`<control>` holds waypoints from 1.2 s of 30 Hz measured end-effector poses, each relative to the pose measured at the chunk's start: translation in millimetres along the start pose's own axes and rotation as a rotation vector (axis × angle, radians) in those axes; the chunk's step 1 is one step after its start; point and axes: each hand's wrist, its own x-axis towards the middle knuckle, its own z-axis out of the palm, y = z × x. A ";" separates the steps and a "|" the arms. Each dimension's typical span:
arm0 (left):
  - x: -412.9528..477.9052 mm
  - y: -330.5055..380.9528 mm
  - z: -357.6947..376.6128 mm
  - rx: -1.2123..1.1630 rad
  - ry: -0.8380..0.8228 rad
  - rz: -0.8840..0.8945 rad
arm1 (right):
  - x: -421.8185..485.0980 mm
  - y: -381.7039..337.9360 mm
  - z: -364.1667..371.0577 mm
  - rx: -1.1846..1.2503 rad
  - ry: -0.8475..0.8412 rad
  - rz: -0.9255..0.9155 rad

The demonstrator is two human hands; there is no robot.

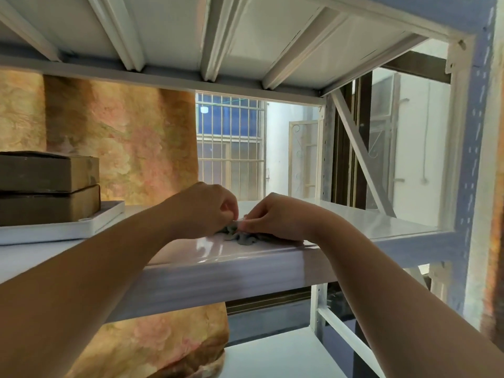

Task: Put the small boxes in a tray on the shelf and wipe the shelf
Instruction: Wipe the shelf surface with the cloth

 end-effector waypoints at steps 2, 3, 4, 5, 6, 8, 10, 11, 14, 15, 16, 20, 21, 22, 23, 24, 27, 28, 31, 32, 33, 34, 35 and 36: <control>8.9 17.6 7.6 -0.010 -0.007 0.006 | -1.6 12.6 -2.3 0.003 0.040 0.011; 12.8 25.0 11.6 -0.010 -0.011 0.006 | -3.1 18.9 -3.7 0.001 0.061 0.021; 16.4 31.1 14.7 -0.006 -0.010 0.007 | -4.6 24.8 -5.8 -0.001 0.080 0.033; 19.7 35.1 17.4 -0.002 -0.010 0.008 | -6.1 31.1 -8.2 -0.002 0.096 0.049; 21.8 37.9 20.6 -0.003 -0.009 0.008 | -7.4 38.7 -10.1 -0.003 0.107 0.071; 25.8 40.2 25.8 0.003 0.003 0.010 | -8.3 56.1 -15.0 -0.014 0.137 0.115; 25.2 42.0 29.4 0.013 0.001 0.006 | -8.5 72.3 -18.4 -0.063 0.164 0.174; 24.5 42.6 30.3 0.015 0.002 0.001 | -8.5 79.2 -19.8 -0.105 0.181 0.210; 21.8 44.3 28.0 0.009 -0.005 -0.021 | -7.3 93.6 -24.0 -0.211 0.191 0.312; 21.0 44.0 28.1 -0.002 -0.017 -0.026 | -6.3 98.0 -24.6 -0.235 0.176 0.333; 20.7 43.2 28.2 -0.008 -0.022 -0.027 | -4.2 103.5 -25.5 -0.268 0.159 0.348; 18.3 38.9 26.4 0.004 -0.029 -0.041 | 7.6 123.5 -29.8 -0.440 0.077 0.414; 16.7 37.9 26.2 -0.002 -0.035 -0.049 | 9.3 126.9 -31.4 -0.461 0.059 0.436; 15.7 36.3 26.0 -0.008 -0.033 -0.052 | 11.2 130.3 -33.4 -0.470 0.049 0.458; 15.6 34.8 25.8 -0.011 -0.027 -0.051 | 11.7 133.4 -35.7 -0.473 0.045 0.478; 15.1 33.8 25.8 -0.011 -0.027 -0.049 | 11.1 135.9 -38.3 -0.472 0.037 0.503; 13.2 32.4 26.1 0.012 -0.033 -0.045 | 7.4 143.6 -44.9 -0.481 0.020 0.575; 12.7 32.6 25.8 0.022 -0.034 -0.044 | 7.6 146.5 -46.4 -0.485 0.014 0.601; 13.6 31.9 25.4 0.016 -0.033 -0.041 | 8.5 146.6 -48.9 -0.473 0.006 0.653; 14.9 31.4 25.1 0.019 -0.027 -0.036 | 8.7 145.3 -50.3 -0.465 0.012 0.664; 14.8 31.2 25.7 0.023 -0.027 -0.033 | 7.7 143.6 -51.1 -0.457 0.014 0.664; 14.4 30.9 26.2 0.027 -0.030 -0.034 | 6.4 142.4 -52.3 -0.431 0.013 0.667; 13.9 30.4 26.7 0.029 -0.034 -0.037 | 4.2 140.1 -53.3 -0.406 0.009 0.674; 13.6 30.0 27.0 0.028 -0.037 -0.046 | 2.5 137.4 -54.3 -0.396 0.005 0.678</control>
